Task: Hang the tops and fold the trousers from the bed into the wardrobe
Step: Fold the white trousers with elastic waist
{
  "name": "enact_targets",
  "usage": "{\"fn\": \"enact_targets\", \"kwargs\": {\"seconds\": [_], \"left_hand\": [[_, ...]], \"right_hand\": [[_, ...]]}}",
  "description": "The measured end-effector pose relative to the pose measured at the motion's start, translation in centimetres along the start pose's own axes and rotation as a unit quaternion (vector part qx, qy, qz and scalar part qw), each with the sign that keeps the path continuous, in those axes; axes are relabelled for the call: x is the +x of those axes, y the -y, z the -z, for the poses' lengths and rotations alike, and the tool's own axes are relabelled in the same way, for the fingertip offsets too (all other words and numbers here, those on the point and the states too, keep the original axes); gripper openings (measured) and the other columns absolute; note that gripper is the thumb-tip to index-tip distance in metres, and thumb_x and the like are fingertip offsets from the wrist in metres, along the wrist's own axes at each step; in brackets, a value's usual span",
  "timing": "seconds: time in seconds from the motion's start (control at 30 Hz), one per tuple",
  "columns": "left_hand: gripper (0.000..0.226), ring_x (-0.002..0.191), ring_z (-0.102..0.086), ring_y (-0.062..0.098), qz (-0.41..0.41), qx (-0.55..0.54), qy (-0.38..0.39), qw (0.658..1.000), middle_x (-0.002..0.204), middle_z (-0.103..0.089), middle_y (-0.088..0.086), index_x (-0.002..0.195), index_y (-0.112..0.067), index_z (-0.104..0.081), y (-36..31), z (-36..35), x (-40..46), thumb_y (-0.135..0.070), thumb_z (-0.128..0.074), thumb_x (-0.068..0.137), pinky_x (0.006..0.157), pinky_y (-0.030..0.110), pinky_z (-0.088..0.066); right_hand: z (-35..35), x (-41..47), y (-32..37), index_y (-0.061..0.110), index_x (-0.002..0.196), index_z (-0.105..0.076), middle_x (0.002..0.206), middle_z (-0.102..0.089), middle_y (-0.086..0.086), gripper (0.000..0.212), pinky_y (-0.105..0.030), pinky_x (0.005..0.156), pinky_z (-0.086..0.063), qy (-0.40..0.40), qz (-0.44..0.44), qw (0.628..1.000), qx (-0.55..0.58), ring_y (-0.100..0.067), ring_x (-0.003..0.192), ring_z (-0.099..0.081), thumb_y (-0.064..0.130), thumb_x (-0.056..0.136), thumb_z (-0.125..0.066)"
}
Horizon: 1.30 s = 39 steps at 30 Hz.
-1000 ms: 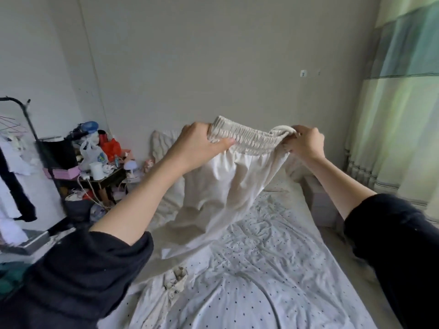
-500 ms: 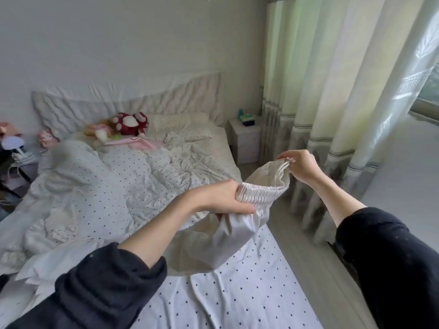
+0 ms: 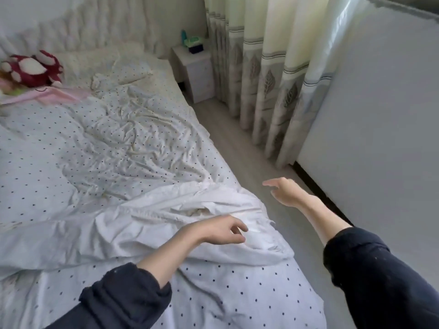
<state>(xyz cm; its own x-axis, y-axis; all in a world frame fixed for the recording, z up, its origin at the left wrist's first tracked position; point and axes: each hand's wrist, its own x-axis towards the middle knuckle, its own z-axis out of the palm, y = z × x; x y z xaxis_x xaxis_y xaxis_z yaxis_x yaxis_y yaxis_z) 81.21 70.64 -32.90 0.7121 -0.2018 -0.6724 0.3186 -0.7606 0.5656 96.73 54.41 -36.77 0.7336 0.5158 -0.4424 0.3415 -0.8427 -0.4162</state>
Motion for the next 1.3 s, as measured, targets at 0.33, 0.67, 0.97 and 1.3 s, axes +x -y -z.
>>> {"fn": "enact_targets", "kwargs": {"seconds": [0.33,0.67,0.97,1.3], "left_hand": [[0.051,0.14,-0.021,0.018,0.135,0.161,-0.167,0.963,0.151,-0.026,0.0,0.143,-0.022,-0.033,19.0,0.8,-2.5,-0.015,-0.046,0.094,0.112,0.032,-0.023],[0.069,0.137,-0.025,0.021,0.146,0.31,-0.127,0.931,0.143,-0.03,0.004,0.147,-0.029,-0.015,29.5,3.3,-5.2,-0.008,-0.04,0.087,0.115,0.046,-0.009],[0.028,0.114,-0.049,0.022,0.075,0.373,-0.151,0.912,0.119,-0.053,0.002,0.111,-0.018,-0.054,30.1,-0.1,-12.3,-0.037,-0.05,0.09,0.085,0.033,-0.038],[0.03,0.118,-0.052,0.019,0.195,0.444,-0.087,0.87,0.125,-0.057,-0.001,0.118,-0.023,-0.054,34.5,-2.9,-23.5,-0.024,-0.047,0.089,0.102,0.037,-0.029]], "right_hand": [[-14.1,1.0,9.6,0.018,0.138,-0.044,0.137,-0.052,-0.006,0.043,-0.028,0.1,-0.034,0.091,0.083,0.992,0.042,-0.023,0.126,-0.047,0.024,0.096,-0.05],[-22.6,4.8,19.2,0.015,0.133,-0.042,0.133,-0.051,-0.011,0.051,-0.041,0.098,-0.036,0.037,0.051,0.997,-0.055,-0.028,0.124,-0.047,0.038,0.091,-0.055],[-24.5,-3.5,20.6,0.013,0.103,-0.057,0.111,-0.057,-0.006,0.019,-0.032,0.083,-0.036,-0.01,0.106,0.988,-0.116,-0.027,0.107,-0.053,0.024,0.09,-0.051],[-27.2,-11.3,20.7,0.015,0.112,-0.055,0.114,-0.058,-0.005,0.022,-0.035,0.09,-0.039,-0.027,0.029,0.971,-0.234,-0.024,0.109,-0.054,0.016,0.092,-0.047]]}}
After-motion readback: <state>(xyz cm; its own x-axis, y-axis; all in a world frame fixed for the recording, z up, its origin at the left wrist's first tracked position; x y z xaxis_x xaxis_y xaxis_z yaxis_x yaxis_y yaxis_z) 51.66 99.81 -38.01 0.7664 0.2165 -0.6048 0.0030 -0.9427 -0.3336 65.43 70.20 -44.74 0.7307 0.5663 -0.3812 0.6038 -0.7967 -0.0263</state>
